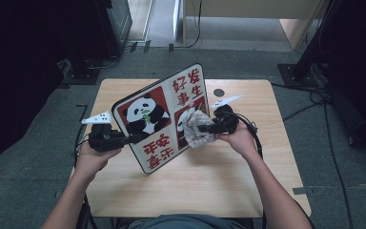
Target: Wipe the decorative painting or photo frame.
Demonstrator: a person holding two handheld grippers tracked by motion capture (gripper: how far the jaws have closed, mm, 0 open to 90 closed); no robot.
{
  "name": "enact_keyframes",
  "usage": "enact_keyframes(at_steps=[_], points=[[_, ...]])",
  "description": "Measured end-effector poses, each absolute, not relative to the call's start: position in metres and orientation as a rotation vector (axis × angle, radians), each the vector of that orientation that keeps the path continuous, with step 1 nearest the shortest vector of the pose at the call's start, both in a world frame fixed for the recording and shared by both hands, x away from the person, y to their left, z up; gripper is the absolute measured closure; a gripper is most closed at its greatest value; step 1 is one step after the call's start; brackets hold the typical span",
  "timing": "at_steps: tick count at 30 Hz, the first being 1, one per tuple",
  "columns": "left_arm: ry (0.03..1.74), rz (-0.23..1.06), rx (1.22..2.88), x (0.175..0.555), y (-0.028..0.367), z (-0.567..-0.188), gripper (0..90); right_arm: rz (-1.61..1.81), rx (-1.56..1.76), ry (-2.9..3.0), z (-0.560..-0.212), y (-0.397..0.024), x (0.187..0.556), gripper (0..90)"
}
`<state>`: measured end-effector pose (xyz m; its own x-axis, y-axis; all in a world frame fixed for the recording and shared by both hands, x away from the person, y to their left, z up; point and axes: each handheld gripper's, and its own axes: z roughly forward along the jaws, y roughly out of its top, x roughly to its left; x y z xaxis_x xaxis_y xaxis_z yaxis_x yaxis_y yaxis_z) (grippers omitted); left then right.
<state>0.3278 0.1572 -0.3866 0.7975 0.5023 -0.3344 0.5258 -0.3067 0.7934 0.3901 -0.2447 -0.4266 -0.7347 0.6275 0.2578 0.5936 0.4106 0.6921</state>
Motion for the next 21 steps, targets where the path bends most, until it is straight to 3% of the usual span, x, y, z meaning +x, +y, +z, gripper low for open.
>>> enact_keyframes(at_steps=[21], points=[[0.768,-0.020,1.963,0.327,0.156,-0.386,79.4,1.192,1.185,2.643,-0.467,-0.249,0.381,64.3]])
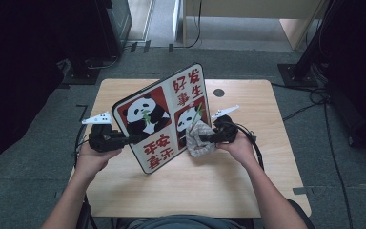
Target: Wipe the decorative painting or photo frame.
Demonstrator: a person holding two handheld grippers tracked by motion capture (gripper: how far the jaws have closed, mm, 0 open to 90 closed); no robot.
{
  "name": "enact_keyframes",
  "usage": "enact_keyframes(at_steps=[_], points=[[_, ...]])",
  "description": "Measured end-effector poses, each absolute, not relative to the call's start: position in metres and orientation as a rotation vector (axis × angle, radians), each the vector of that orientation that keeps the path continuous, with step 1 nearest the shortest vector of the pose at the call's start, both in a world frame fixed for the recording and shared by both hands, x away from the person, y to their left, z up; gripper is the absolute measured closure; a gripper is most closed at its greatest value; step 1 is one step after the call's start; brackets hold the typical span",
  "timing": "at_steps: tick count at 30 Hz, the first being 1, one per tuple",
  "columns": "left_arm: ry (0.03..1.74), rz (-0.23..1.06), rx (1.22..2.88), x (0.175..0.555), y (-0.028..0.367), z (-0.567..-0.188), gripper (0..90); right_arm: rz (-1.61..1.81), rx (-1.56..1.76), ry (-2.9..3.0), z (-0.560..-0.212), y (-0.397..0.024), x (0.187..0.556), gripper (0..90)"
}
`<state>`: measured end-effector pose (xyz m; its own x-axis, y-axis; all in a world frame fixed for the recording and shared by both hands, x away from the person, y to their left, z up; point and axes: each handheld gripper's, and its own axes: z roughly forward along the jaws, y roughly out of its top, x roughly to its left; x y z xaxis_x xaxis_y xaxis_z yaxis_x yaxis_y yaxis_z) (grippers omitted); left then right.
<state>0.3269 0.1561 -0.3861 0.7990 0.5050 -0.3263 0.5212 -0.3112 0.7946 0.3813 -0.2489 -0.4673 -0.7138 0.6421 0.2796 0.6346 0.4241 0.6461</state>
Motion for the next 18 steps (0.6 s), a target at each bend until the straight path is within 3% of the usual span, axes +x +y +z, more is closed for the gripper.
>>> enact_keyframes(at_steps=[18], points=[[0.785,-0.023,1.958,0.327,0.156,-0.386,79.6,1.138,1.210,2.701,-0.479,-0.254,0.382,64.5]])
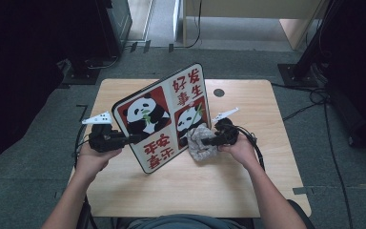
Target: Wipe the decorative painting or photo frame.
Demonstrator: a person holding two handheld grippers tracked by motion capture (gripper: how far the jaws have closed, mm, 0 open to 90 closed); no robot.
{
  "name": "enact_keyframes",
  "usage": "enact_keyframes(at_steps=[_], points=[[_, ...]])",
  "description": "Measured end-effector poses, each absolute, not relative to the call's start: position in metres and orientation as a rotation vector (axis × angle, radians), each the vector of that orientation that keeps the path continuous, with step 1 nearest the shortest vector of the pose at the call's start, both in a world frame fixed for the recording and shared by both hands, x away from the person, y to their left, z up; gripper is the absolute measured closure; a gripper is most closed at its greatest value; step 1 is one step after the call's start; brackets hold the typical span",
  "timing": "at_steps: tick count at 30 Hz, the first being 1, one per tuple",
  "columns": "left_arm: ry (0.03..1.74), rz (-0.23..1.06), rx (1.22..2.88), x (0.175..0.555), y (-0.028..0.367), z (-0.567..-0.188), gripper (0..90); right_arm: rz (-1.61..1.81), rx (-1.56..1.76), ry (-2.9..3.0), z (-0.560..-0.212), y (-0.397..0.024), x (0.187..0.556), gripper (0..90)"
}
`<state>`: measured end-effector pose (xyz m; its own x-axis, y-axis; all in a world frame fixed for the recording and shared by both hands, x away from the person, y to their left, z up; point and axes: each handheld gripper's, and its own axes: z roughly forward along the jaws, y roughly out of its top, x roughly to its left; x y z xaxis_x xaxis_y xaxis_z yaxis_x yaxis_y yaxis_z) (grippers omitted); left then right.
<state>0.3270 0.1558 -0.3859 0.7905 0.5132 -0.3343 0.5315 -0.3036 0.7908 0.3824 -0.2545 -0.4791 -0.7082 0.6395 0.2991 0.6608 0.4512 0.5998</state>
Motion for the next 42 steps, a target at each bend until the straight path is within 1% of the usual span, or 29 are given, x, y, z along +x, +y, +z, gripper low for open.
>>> enact_keyframes(at_steps=[5,12,19,26,28,42], points=[[0.794,-0.024,1.957,0.327,0.156,-0.386,79.6,-1.125,-1.188,-2.651,-0.473,-0.256,0.381,64.7],[0.791,-0.020,1.959,0.327,0.156,-0.386,79.7,-1.161,-1.195,-2.639,-0.454,-0.257,0.380,64.8],[0.786,-0.012,1.965,0.327,0.156,-0.386,79.8,-1.258,-1.166,-2.644,-0.428,-0.256,0.379,64.8],[0.788,-0.015,1.964,0.327,0.156,-0.386,79.9,-1.290,-1.158,-2.645,-0.410,-0.255,0.378,64.8],[0.788,-0.018,1.961,0.327,0.156,-0.386,79.9,-1.309,-1.157,-2.647,-0.398,-0.254,0.379,64.8],[0.786,-0.017,1.964,0.328,0.156,-0.386,79.9,-1.319,-1.113,-2.668,-0.353,-0.246,0.390,64.8]])
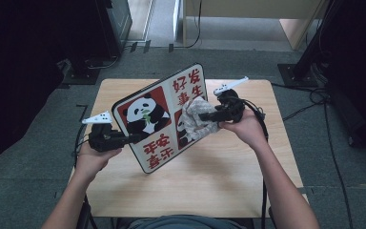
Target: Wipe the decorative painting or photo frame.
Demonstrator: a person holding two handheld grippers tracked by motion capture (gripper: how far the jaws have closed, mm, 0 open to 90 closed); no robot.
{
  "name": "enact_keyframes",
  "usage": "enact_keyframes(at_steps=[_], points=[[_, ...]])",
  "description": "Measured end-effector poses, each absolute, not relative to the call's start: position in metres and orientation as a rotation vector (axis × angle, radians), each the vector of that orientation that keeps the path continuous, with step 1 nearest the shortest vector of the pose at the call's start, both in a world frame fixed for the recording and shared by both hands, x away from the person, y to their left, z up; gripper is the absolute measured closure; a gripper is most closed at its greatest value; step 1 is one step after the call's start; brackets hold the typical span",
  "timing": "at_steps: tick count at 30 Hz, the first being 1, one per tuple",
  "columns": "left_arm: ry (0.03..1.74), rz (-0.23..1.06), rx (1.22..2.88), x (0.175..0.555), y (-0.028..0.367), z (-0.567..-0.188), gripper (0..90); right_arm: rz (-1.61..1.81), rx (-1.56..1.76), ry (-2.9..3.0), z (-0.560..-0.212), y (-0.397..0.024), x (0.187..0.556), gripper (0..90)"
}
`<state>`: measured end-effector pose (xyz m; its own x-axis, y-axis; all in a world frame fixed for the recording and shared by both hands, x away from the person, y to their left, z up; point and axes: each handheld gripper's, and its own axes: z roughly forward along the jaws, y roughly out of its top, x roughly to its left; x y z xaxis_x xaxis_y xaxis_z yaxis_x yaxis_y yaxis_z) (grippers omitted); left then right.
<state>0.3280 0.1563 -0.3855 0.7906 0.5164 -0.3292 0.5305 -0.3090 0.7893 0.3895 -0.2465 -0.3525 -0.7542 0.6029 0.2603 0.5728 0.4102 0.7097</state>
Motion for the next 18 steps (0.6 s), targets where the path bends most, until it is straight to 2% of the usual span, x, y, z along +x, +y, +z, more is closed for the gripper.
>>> enact_keyframes(at_steps=[18], points=[[0.783,-0.018,1.964,0.328,0.156,-0.386,79.9,1.296,0.995,2.574,-0.286,-0.226,0.400,64.7]])
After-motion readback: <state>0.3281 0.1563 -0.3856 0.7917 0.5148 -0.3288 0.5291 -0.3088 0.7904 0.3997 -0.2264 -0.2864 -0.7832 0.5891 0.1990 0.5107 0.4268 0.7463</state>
